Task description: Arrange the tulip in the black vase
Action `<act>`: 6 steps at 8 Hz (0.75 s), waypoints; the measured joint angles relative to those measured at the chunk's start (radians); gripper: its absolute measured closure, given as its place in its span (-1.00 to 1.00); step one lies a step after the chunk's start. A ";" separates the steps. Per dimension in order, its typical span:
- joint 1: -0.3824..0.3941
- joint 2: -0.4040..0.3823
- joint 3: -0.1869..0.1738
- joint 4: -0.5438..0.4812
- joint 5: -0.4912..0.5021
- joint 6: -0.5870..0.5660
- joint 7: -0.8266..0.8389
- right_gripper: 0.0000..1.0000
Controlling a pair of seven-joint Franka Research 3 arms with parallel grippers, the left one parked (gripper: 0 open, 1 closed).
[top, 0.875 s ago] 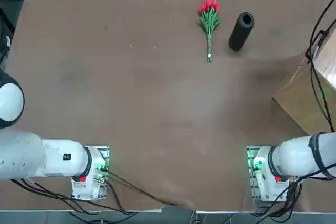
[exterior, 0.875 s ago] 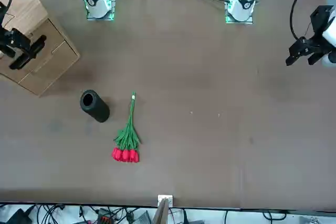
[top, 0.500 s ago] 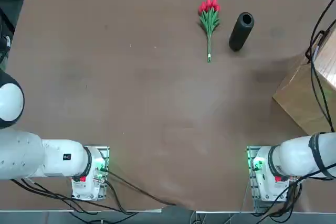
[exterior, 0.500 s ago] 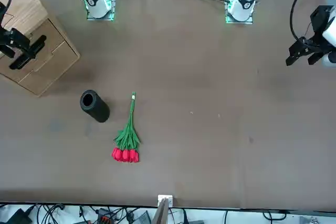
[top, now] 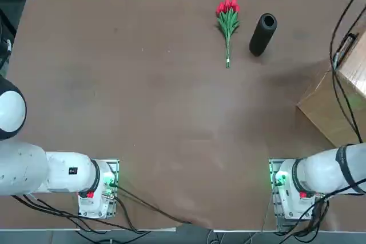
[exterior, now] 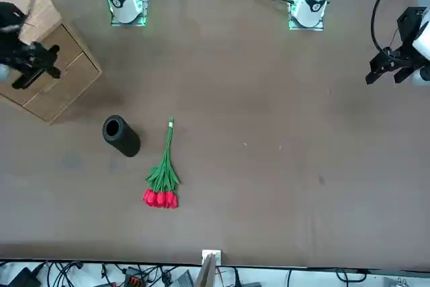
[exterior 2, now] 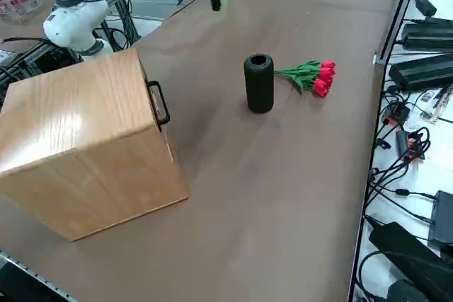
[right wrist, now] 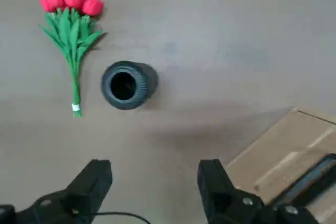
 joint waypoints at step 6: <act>0.283 0.231 0.010 -0.001 0.000 0.254 0.324 -1.00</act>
